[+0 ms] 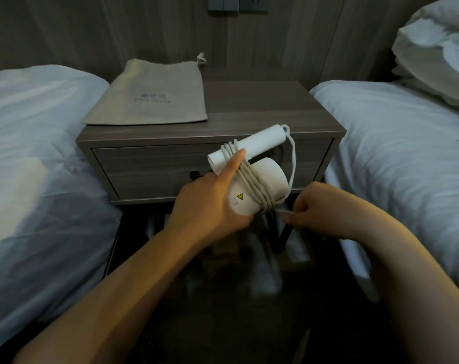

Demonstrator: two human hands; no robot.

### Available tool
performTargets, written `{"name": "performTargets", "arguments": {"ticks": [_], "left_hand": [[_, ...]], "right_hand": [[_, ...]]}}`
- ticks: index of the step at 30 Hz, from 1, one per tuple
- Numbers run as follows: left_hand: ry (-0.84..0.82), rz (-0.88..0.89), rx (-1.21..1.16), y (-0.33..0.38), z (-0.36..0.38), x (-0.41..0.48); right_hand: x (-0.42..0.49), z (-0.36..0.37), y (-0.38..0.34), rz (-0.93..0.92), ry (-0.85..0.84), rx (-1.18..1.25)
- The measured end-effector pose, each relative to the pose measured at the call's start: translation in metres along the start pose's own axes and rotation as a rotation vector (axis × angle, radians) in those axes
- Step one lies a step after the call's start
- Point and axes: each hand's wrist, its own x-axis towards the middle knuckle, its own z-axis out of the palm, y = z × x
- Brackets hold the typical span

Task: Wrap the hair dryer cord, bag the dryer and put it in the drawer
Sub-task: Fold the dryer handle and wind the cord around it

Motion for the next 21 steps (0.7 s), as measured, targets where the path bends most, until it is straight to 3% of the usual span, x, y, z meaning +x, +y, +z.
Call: {"name": "performTargets", "arguments": {"ticks": [3, 6, 12, 15, 21], "left_hand": [[0.047, 0.047, 0.103, -0.011, 0.004, 0.001], [-0.023, 0.078, 0.150, -0.016, 0.008, 0.001], [-0.135, 0.176, 0.179, -0.023, 0.018, 0.003], [-0.195, 0.191, 0.191, -0.029, 0.022, 0.003], [-0.269, 0.171, 0.156, -0.037, 0.024, 0.004]], "right_hand": [[-0.008, -0.010, -0.001, -0.105, -0.014, 0.044], [-0.012, -0.012, -0.003, -0.201, 0.010, 0.115], [-0.005, -0.007, -0.002, -0.106, 0.314, 0.149], [-0.001, -0.007, 0.006, -0.083, 0.235, 0.254], [0.005, -0.001, 0.021, -0.216, -0.094, 0.523]]}}
